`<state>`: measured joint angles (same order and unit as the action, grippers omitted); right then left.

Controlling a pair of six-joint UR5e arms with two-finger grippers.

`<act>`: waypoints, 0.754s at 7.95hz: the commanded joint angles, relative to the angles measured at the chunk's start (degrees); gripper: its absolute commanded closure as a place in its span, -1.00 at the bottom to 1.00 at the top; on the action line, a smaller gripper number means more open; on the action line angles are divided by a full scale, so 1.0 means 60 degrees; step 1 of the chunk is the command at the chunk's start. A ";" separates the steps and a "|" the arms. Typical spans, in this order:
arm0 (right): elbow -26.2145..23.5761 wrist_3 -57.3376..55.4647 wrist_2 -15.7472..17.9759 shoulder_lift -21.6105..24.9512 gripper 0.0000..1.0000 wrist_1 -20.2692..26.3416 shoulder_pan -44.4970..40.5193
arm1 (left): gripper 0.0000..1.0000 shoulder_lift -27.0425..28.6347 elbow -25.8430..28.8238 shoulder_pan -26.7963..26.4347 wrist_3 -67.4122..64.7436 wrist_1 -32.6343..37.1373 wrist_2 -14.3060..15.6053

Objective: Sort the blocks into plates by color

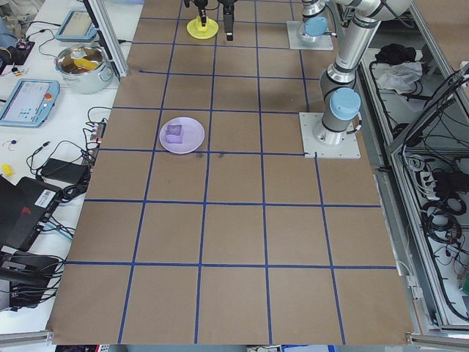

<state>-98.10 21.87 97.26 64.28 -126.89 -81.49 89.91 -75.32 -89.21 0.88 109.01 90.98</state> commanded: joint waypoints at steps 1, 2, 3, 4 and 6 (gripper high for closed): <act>0.0133 -0.0011 0.0122 0.0548 -1.00 0.0113 0.0003 | -1.00 0.0014 0.0000 0.0000 0.0000 -0.0063 -0.0002; 0.0134 -0.0012 0.0108 0.1030 -1.00 0.0244 0.0003 | -1.00 0.0072 0.0000 0.0000 0.0058 -0.0165 0.0100; 0.0134 -0.0026 0.0064 0.1528 -1.00 0.0637 0.0003 | -1.00 0.0015 0.0000 0.0000 0.0044 -0.0166 0.0028; 0.0134 -0.0070 0.0006 0.2142 -1.00 0.1120 -0.0011 | -1.00 0.0014 -0.0014 0.0000 0.0015 -0.0181 -0.0016; 0.0002 -0.1131 -0.0213 0.3329 -1.00 0.2726 -0.0084 | -1.00 -0.0159 -0.0044 0.0014 0.0087 -0.0327 0.0114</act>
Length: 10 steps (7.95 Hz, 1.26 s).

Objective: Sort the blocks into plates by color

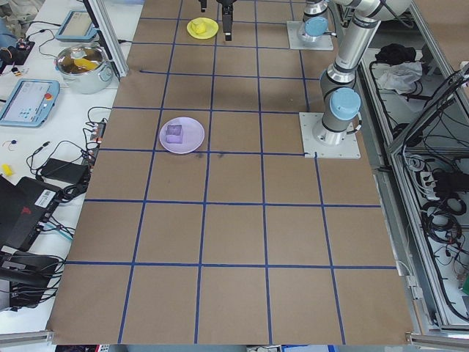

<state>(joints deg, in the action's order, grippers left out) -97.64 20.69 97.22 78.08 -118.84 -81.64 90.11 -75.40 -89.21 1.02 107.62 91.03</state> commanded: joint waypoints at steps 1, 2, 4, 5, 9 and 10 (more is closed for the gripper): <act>-0.0089 -0.2118 -0.0961 0.1657 -1.00 0.2074 -0.0074 | -1.00 -0.0166 -0.0032 0.0029 0.0064 -0.0124 0.0064; -0.0118 -0.2347 -0.1099 0.2084 -1.00 0.2415 -0.0104 | -1.00 -0.0369 0.0113 0.0072 0.0107 -0.0154 0.0063; -0.0293 -0.2364 -0.1246 0.2352 -1.00 0.2739 -0.0701 | -1.00 -0.0766 -0.0118 0.0262 0.0196 -0.2162 0.0180; -0.0309 -0.2379 -0.1319 0.2657 -1.00 0.2755 -0.0937 | -1.00 -0.0665 -0.0294 0.0307 0.0166 -0.2407 0.0239; -0.0411 -0.2218 -0.1218 0.2733 -1.00 0.2887 -0.0954 | -1.00 -0.0911 -0.0646 0.0264 0.0005 -0.1930 0.0166; -0.0411 -0.2218 -0.1218 0.2719 -1.00 0.2887 -0.0954 | -1.00 -0.0724 -0.0763 0.0234 -0.0067 -0.1926 -0.0081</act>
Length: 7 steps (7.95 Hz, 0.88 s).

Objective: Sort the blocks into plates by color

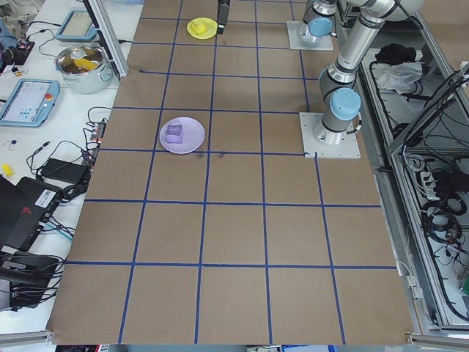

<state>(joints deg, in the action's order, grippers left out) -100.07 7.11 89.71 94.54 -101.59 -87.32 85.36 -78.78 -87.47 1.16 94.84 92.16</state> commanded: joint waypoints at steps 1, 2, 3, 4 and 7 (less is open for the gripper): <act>-0.0006 0.0045 0.0048 -0.0039 -1.00 0.0012 -0.0007 | -1.00 0.0302 -0.0084 0.0016 -0.0018 0.0204 -0.0547; -0.0021 0.0060 0.0077 -0.0039 -1.00 0.0027 -0.0007 | -1.00 0.0885 -0.0068 0.0017 -0.0032 -0.0173 -0.0738; -0.0035 0.0060 0.0078 -0.0039 -1.00 0.0013 -0.0007 | -1.00 0.1210 -0.0053 -0.0113 -0.0032 -0.0249 -0.0624; -0.0050 0.0060 0.0078 -0.0053 -1.00 0.0012 -0.0007 | -1.00 0.1285 -0.0053 -0.0057 0.0099 -0.0250 -0.0579; -0.0050 0.0060 0.0063 -0.0054 -1.00 0.0012 -0.0007 | -1.00 0.1432 -0.0142 -0.0056 0.0144 -0.0338 -0.0565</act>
